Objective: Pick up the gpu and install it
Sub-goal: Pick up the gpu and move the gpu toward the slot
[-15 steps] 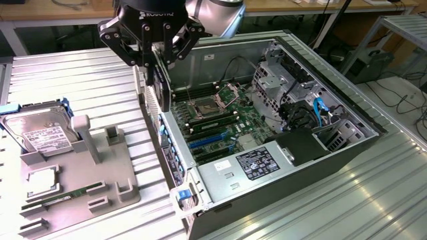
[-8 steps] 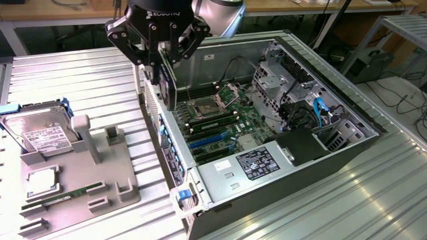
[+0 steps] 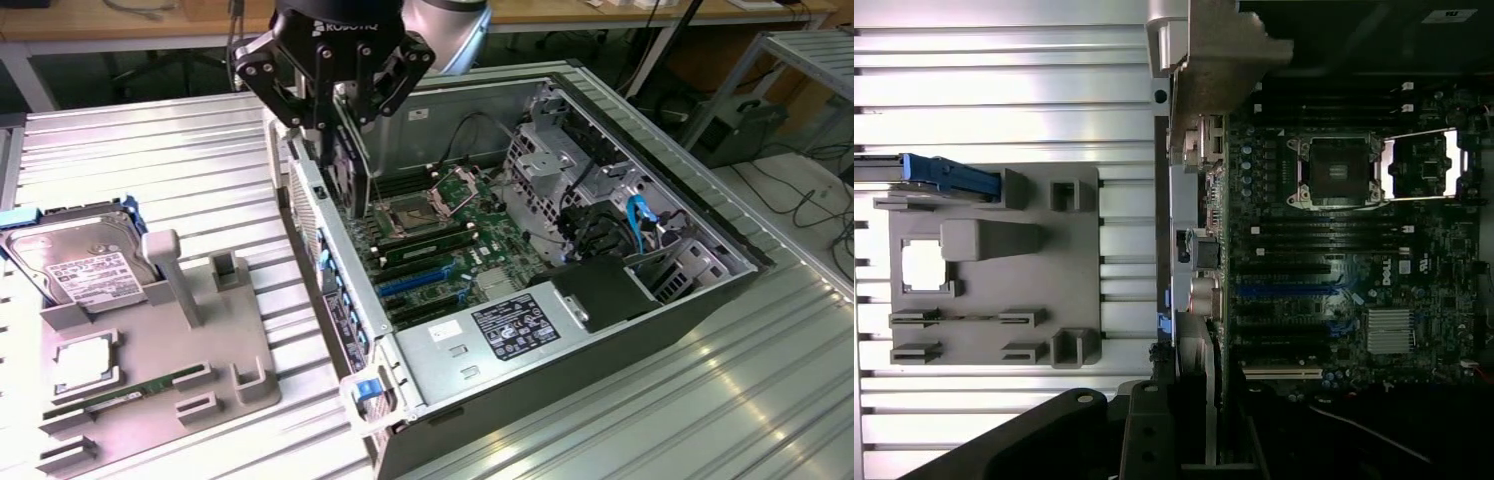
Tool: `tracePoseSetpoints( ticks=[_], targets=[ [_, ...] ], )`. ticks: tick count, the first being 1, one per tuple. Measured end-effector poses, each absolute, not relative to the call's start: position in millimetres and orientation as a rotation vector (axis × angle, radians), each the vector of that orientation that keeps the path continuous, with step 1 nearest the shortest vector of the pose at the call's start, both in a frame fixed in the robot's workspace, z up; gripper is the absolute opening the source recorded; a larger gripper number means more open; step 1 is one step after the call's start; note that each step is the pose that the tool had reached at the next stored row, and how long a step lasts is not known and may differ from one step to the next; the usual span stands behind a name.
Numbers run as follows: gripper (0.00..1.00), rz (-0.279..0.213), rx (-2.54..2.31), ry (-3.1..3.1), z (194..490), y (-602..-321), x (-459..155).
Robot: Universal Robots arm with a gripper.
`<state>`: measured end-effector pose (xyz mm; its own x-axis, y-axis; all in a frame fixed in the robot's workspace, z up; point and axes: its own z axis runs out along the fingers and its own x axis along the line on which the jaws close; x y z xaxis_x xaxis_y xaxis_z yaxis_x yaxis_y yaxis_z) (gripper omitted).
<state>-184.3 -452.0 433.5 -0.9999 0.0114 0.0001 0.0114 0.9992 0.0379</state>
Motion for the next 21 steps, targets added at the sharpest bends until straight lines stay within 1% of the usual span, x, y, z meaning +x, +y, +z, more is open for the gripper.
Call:
tracePoseSetpoints(
  ticks=[21],
  targets=[
    [0.28, 0.06, 0.018, 3.141, 433, -452, -151]
  ],
)
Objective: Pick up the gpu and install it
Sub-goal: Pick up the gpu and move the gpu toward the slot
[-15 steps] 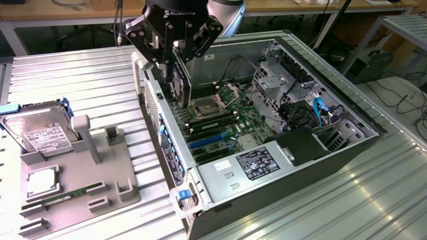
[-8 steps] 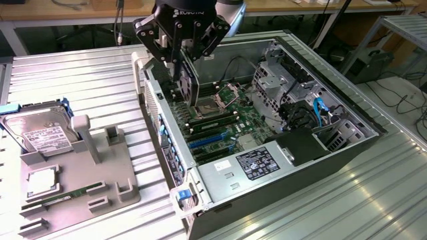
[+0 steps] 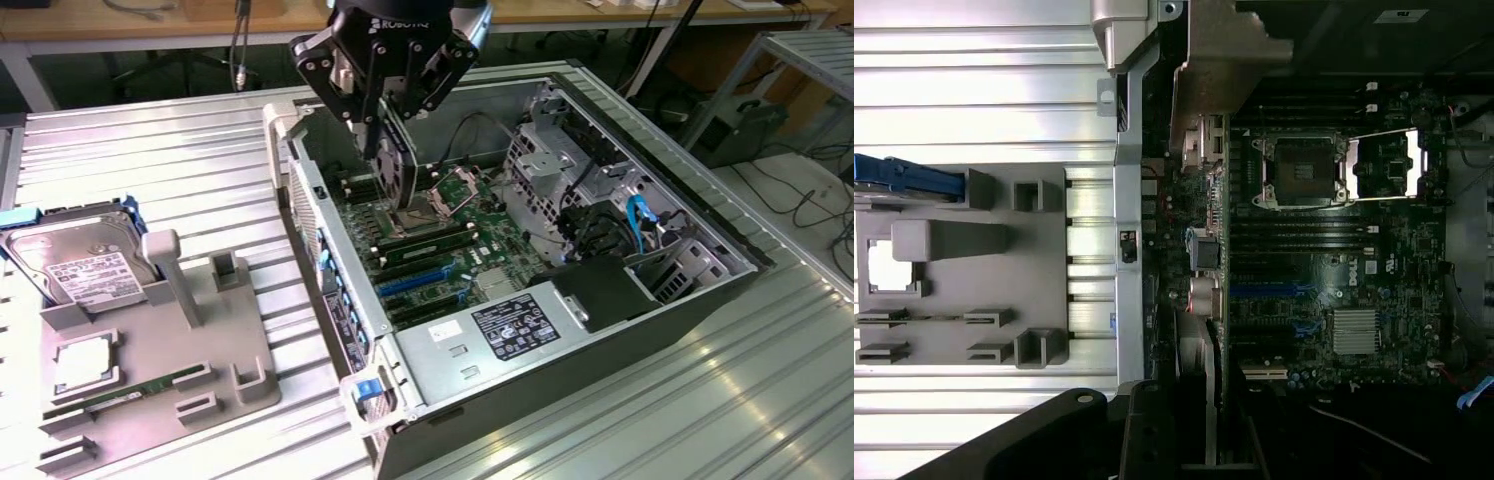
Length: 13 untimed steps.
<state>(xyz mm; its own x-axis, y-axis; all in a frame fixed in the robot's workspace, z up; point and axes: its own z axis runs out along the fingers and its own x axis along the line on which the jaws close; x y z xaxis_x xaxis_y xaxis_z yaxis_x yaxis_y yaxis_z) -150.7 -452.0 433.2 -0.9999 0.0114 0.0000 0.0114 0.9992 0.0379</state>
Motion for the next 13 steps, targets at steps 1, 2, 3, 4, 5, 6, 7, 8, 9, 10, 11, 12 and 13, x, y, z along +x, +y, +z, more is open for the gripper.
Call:
tracePoseSetpoints(
  ticks=[1, 2, 3, 4, 5, 6, 7, 8, 9, 10, 11, 12, 13],
  targets=[
    [0.28, 0.06, 0.018, 3.141, 433, -452, -149],
    [0.28, 0.06, 0.018, 3.141, 433, -452, -146],
    [0.28, 0.06, 0.018, 3.141, 433, -452, -145],
    [0.28, 0.06, 0.018, 3.141, 433, -452, -144],
    [0.28, 0.06, 0.018, 3.141, 433, -452, -142],
    [0.28, 0.06, 0.018, 3.141, 433, -452, -141],
    [0.28, 0.06, 0.018, 3.141, 433, -452, -139],
    [0.28, 0.06, 0.018, 3.141, 433, -452, -138],
    [0.28, 0.06, 0.018, 3.141, 433, -452, -137],
    [0.28, 0.06, 0.018, 3.141, 433, -452, -136],
    [0.28, 0.06, 0.018, 3.141, 433, -452, -135],
    [0.28, 0.06, 0.018, 3.141, 433, -452, -134],
    [0.28, 0.06, 0.018, 3.141, 433, -452, -132]
  ],
)
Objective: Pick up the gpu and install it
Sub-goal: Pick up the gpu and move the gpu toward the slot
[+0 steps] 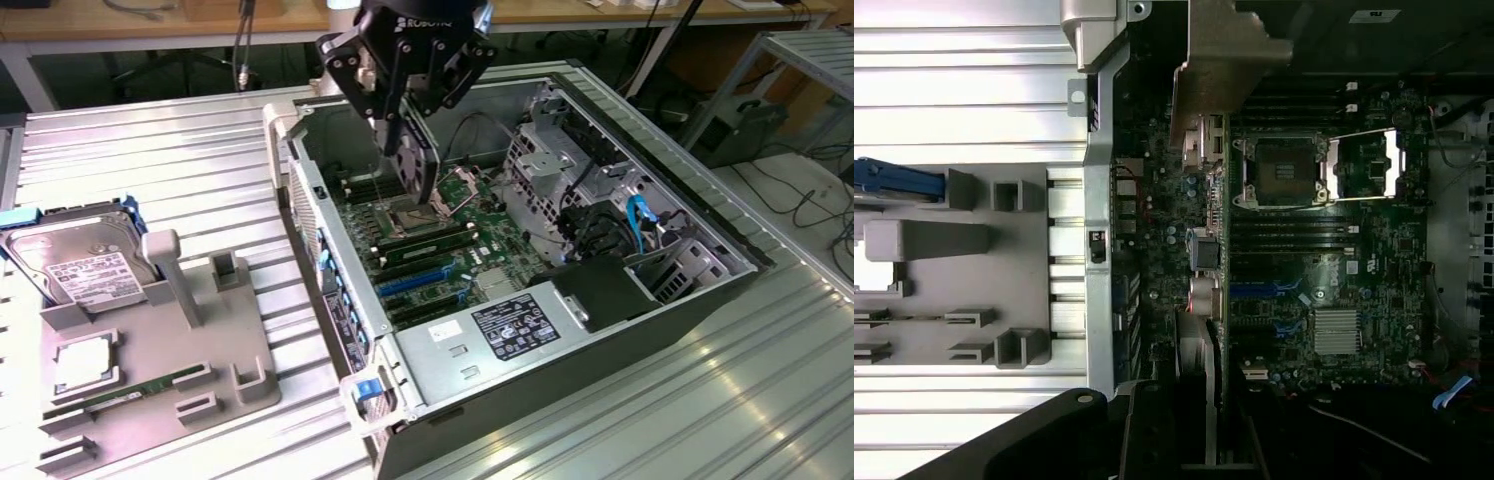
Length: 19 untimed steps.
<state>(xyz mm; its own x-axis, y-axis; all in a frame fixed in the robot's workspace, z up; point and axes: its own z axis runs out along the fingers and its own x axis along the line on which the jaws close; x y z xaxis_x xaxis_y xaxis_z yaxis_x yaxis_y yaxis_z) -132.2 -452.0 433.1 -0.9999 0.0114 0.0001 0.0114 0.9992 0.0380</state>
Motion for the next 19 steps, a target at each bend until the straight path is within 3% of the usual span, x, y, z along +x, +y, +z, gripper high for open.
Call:
tracePoseSetpoints(
  ticks=[19],
  targets=[
    [0.28, 0.06, 0.018, 3.141, 433, -452, -99]
  ],
)
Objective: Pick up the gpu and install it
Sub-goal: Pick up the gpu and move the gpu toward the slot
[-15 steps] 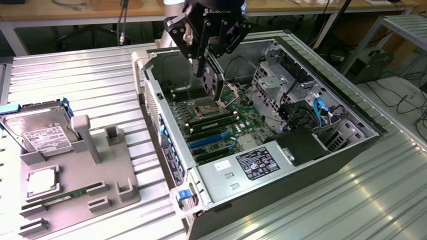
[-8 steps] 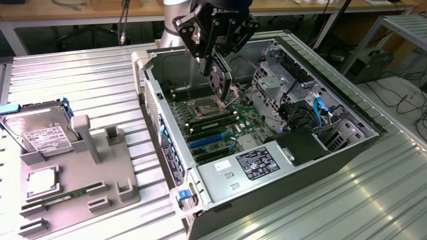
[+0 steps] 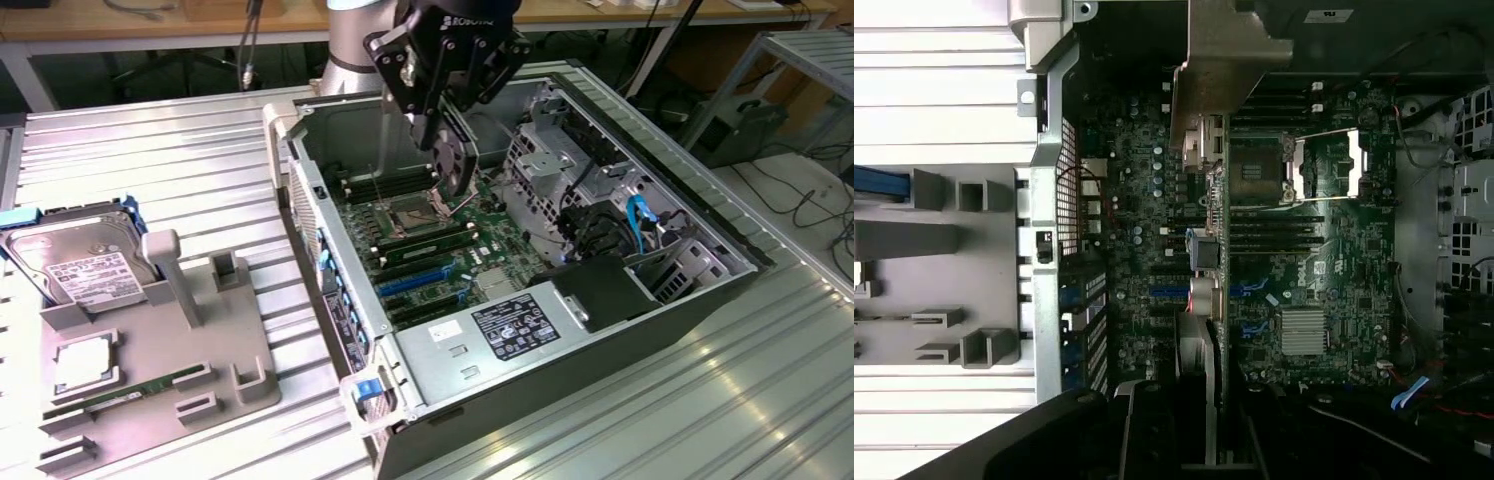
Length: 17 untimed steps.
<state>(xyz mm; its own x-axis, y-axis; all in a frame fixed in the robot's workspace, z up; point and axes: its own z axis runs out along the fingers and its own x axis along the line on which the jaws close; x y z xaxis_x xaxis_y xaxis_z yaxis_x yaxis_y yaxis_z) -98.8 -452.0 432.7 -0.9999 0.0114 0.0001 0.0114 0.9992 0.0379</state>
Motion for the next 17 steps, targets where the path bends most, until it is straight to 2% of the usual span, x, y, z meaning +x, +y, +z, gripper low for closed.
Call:
tracePoseSetpoints(
  ticks=[17],
  targets=[
    [0.28, 0.06, 0.015, 3.141, 431, -451, -32]
  ],
)
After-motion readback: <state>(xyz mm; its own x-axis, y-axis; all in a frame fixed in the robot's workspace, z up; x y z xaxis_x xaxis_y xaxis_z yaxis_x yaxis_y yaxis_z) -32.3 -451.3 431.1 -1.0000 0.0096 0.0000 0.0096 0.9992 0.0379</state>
